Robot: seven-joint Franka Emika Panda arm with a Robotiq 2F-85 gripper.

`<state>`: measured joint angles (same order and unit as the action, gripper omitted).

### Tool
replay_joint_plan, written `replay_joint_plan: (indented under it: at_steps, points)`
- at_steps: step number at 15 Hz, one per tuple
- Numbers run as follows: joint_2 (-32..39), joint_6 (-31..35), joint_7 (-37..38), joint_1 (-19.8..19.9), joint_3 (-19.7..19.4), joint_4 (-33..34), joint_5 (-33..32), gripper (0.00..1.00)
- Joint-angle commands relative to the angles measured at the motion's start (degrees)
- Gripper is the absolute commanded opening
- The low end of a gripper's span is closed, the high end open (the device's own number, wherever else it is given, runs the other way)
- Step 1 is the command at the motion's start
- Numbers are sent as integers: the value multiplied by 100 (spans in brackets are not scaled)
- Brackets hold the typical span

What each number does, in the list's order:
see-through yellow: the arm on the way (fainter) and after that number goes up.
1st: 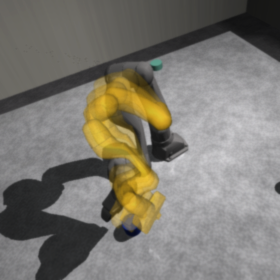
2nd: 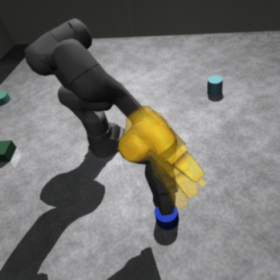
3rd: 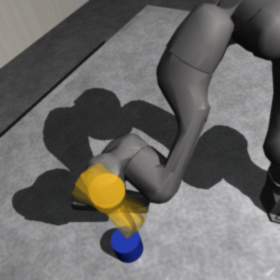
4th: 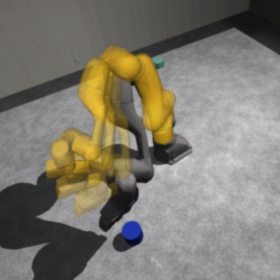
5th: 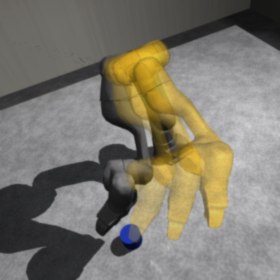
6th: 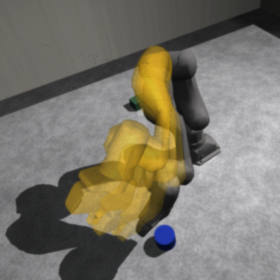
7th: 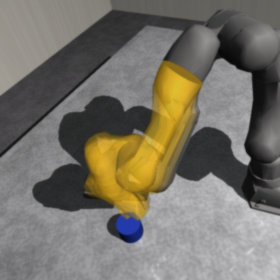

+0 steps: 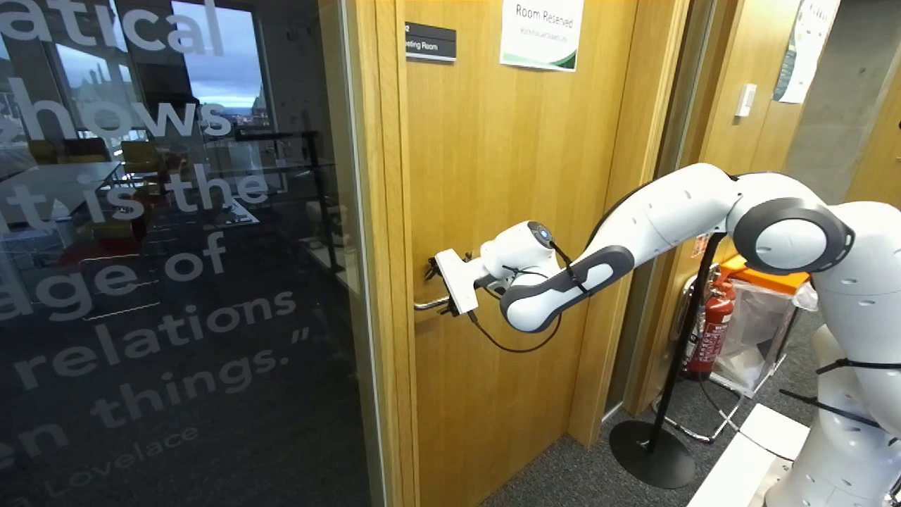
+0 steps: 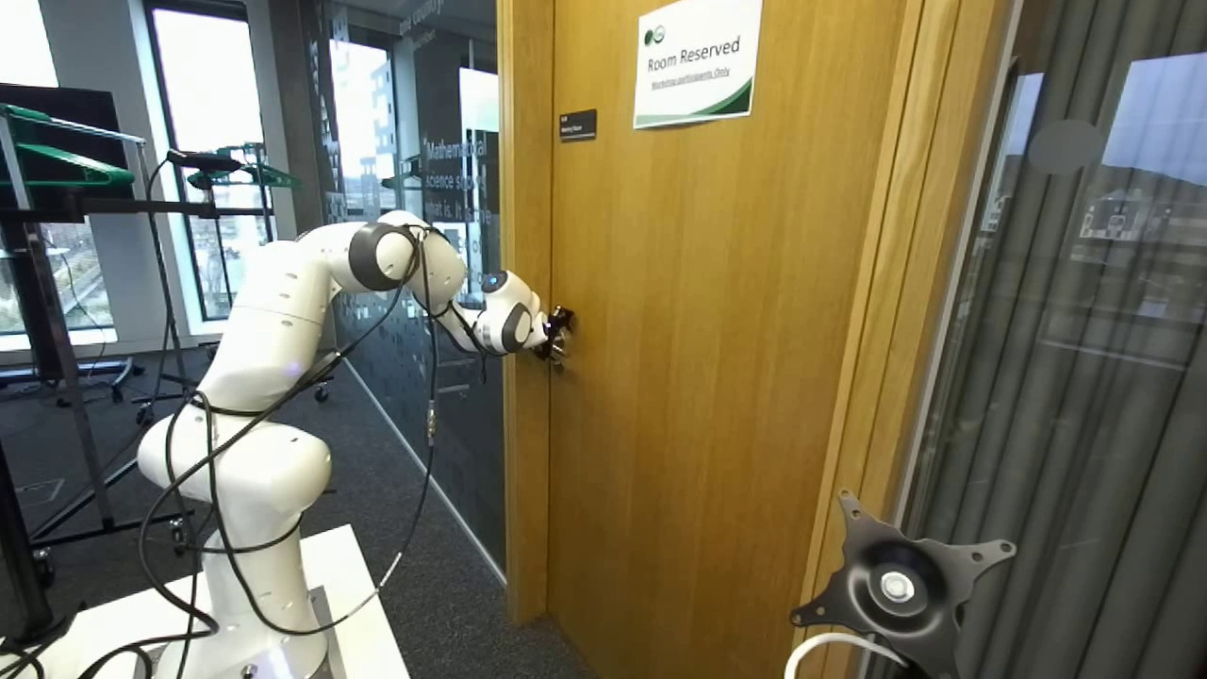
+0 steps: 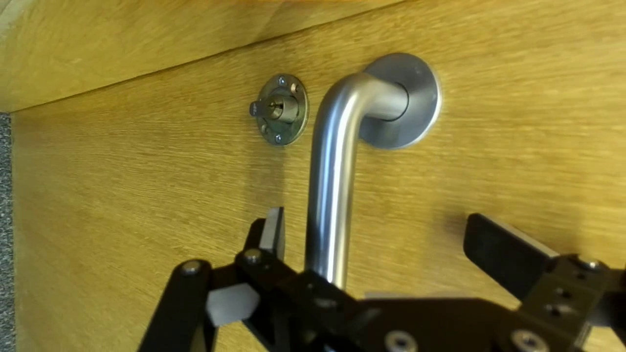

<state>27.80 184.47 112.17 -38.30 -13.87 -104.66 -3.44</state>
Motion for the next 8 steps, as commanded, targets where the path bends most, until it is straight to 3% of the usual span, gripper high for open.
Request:
replay_joint_plan:
  at_steps: [1, 2, 4, 5, 8]
  points:
    - [-394, -98, 139, -190, -182, -434, 60, 87]
    - [-416, -90, 165, -226, -214, -495, 66, 90]
    - [-467, -69, 234, -312, -306, -610, 72, 66]
    - [-467, -57, 281, -367, -380, -643, 76, 64]
    - [-448, -54, 400, -469, -529, -697, 77, 41]
